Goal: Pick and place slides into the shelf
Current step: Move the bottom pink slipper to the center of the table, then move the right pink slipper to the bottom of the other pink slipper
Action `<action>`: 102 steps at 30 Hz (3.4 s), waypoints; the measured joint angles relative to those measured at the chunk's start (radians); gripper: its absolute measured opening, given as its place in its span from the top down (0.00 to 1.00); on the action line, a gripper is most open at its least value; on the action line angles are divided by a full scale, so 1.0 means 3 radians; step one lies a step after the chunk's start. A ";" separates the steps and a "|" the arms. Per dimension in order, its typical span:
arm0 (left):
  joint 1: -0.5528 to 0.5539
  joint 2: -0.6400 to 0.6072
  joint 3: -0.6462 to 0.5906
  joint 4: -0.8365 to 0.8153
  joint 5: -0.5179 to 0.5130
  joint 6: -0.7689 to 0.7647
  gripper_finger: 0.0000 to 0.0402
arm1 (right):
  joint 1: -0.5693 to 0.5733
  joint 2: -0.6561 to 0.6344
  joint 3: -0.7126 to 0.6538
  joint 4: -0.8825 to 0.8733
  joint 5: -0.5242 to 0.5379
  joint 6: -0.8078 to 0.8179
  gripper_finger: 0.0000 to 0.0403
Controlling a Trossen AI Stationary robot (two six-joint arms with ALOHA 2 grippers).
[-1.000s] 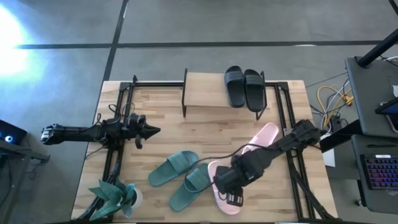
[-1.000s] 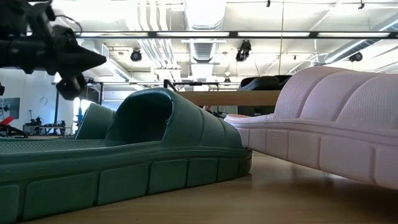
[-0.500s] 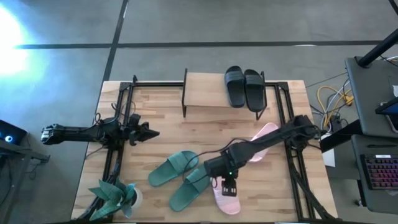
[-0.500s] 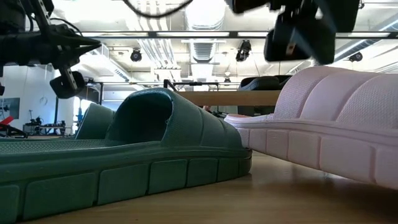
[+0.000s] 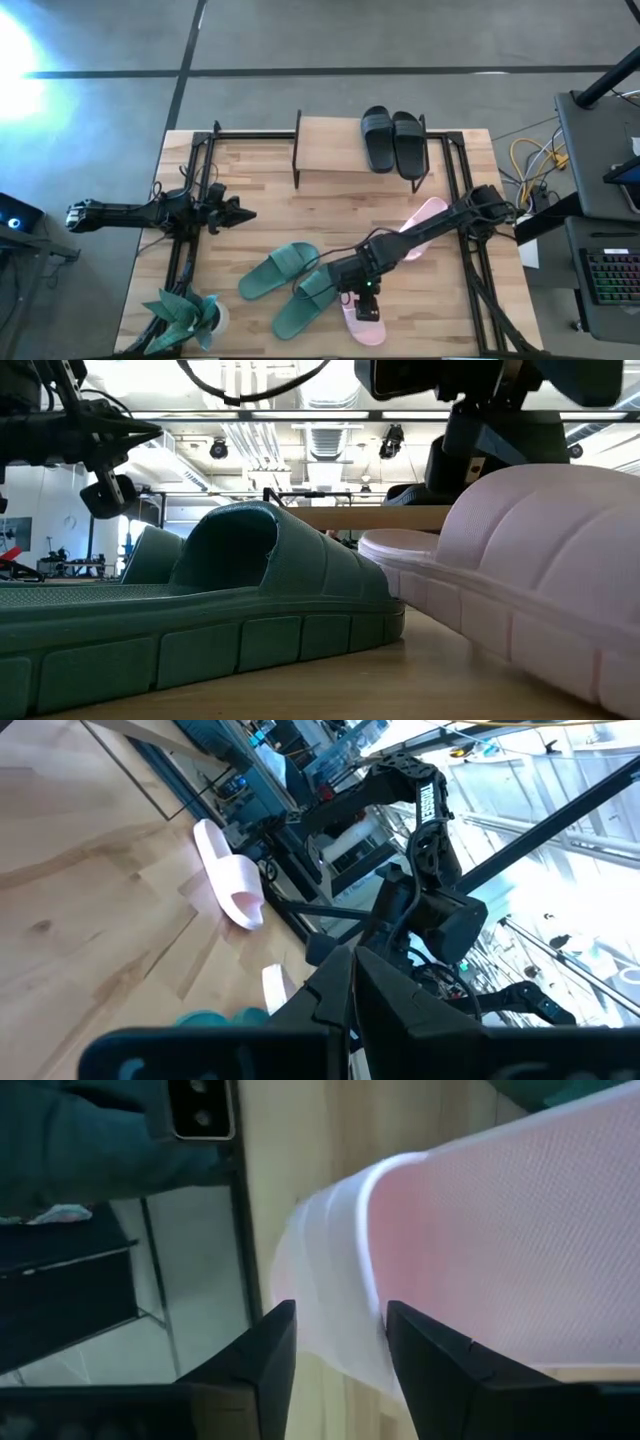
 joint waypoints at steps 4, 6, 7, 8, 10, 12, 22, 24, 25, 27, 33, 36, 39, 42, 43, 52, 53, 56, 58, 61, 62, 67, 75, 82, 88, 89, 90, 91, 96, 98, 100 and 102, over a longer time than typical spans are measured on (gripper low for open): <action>0.0000 0.0024 0.0000 -0.0001 0.0001 0.0001 1.00 | 0.0016 0.0003 -0.0008 0.0002 0.0221 -0.0030 0.61; 0.0001 0.0042 0.0000 -0.0005 0.0001 0.0001 1.00 | 0.0022 0.0003 -0.0016 0.0009 0.0236 -0.0041 0.60; 0.0001 0.0051 0.0000 -0.0004 0.0003 0.0001 1.00 | 0.0024 0.0004 -0.0029 0.0019 0.0234 -0.0040 0.59; 0.0001 0.0058 0.0000 -0.0003 0.0003 0.0001 1.00 | 0.0028 0.0010 -0.0041 0.0036 0.0234 -0.0039 0.59; 0.0001 0.0078 0.0000 -0.0004 0.0003 0.0001 1.00 | 0.0047 0.0019 -0.0073 0.0047 0.0221 -0.0041 0.58; 0.0001 0.0102 0.0000 -0.0005 0.0003 0.0001 1.00 | 0.0073 0.0020 -0.0123 0.0069 0.0216 -0.0041 0.57; 0.0003 0.0222 0.0000 -0.0007 0.0001 0.0002 1.00 | 0.0104 0.0022 -0.0222 0.0157 -0.0073 -0.0027 0.65; 0.0002 0.0252 0.0000 -0.0006 0.0001 0.0002 1.00 | 0.0108 0.0022 -0.0222 0.0170 -0.0102 -0.0029 0.73; 0.0003 0.0260 0.0000 -0.0010 0.0001 0.0002 1.00 | 0.0108 0.0022 -0.0224 0.0169 -0.0106 -0.0033 0.78; 0.0003 0.0279 0.0000 -0.0001 0.0001 0.0001 1.00 | 0.0120 0.0022 -0.0247 0.0168 -0.0109 -0.0042 0.87; 0.0002 0.0283 0.0000 -0.0004 0.0000 0.0000 1.00 | 0.0124 0.0022 -0.0283 0.0208 -0.0123 0.0008 0.97; 0.0001 0.0271 0.0000 -0.0001 0.0000 -0.0001 1.00 | 0.0080 -0.0017 -0.0283 0.0341 -0.0111 0.0230 0.97; 0.0001 0.0271 0.0000 0.0000 0.0000 -0.0002 1.00 | 0.0047 -0.0158 -0.0287 0.0407 -0.0038 0.0454 0.97; 0.0001 0.0274 0.0000 0.0000 0.0001 -0.0003 1.00 | 0.0037 -0.0365 -0.0287 0.0449 0.0134 0.0744 0.98; 0.0001 0.0274 0.0000 0.0000 0.0000 -0.0003 1.00 | 0.0039 -0.0447 -0.0288 0.0470 0.0234 0.0880 0.98; 0.0001 0.0270 0.0000 0.0002 -0.0002 0.0002 1.00 | 0.0053 -0.1285 -0.0531 0.0471 0.2622 0.3453 0.97; 0.0001 0.0275 0.0000 0.0004 -0.0003 0.0002 1.00 | 0.0067 -0.1360 -0.0588 0.0448 0.2970 0.3868 0.97; 0.0001 0.0295 0.0000 0.0003 -0.0010 0.0002 1.00 | 0.0131 -0.1452 -0.0764 0.0273 0.3873 0.5000 0.95; 0.0001 0.0295 0.0000 0.0003 -0.0011 0.0002 1.00 | 0.0127 -0.1443 -0.0887 0.0151 0.4216 0.5585 0.95; 0.0001 0.0296 0.0000 0.0002 -0.0012 0.0002 1.00 | -0.0001 -0.1358 -0.1106 0.0317 0.4463 0.5890 0.95; 0.0001 0.0295 0.0000 0.0004 -0.0013 0.0002 1.00 | -0.0064 -0.1303 -0.1181 0.0483 0.4501 0.5921 0.95; 0.0001 0.0296 0.0000 0.0005 -0.0013 0.0000 1.00 | -0.0387 -0.0932 -0.1405 0.1552 0.4637 0.5949 0.94; 0.0001 0.0290 0.0000 0.0004 -0.0005 -0.0088 1.00 | -0.0632 -0.0387 -0.1172 0.1323 0.4217 0.5901 0.94; 0.0001 0.0297 0.0000 0.0003 -0.0003 -0.0084 1.00 | -0.0637 -0.0248 -0.0787 0.0617 0.4128 0.5150 0.92; 0.0001 0.0314 0.0000 0.0002 -0.0003 -0.0059 1.00 | -0.0672 -0.0272 -0.0633 0.0290 0.3981 0.4615 0.80; 0.0001 0.0315 0.0000 0.0000 -0.0002 -0.0058 1.00 | -0.0671 -0.0272 -0.0611 0.0298 0.3942 0.4496 0.78; 0.0001 0.0314 0.0000 0.0001 -0.0001 -0.0057 1.00 | -0.0673 -0.0272 -0.0599 0.0319 0.3915 0.4414 0.75; 0.0001 0.0314 0.0000 0.0003 -0.0002 -0.0056 1.00 | -0.0675 -0.0266 -0.0597 0.0320 0.3903 0.4379 0.73; 0.0001 0.0319 0.0000 0.0002 -0.0001 -0.0056 1.00 | -0.0686 -0.0261 -0.0606 0.0291 0.3579 0.4172 0.60; 0.0001 0.0319 0.0000 0.0001 0.0000 -0.0056 1.00 | -0.0678 -0.0303 -0.0606 0.0274 0.3509 0.3743 0.57; 0.0001 0.0319 0.0000 0.0001 0.0001 -0.0056 1.00 | -0.0643 -0.0360 -0.0555 0.0162 0.3438 0.3152 0.54; 0.0001 0.0318 0.0000 0.0002 0.0001 -0.0056 1.00 | -0.0598 -0.0415 -0.0442 -0.0044 0.3357 0.2592 0.53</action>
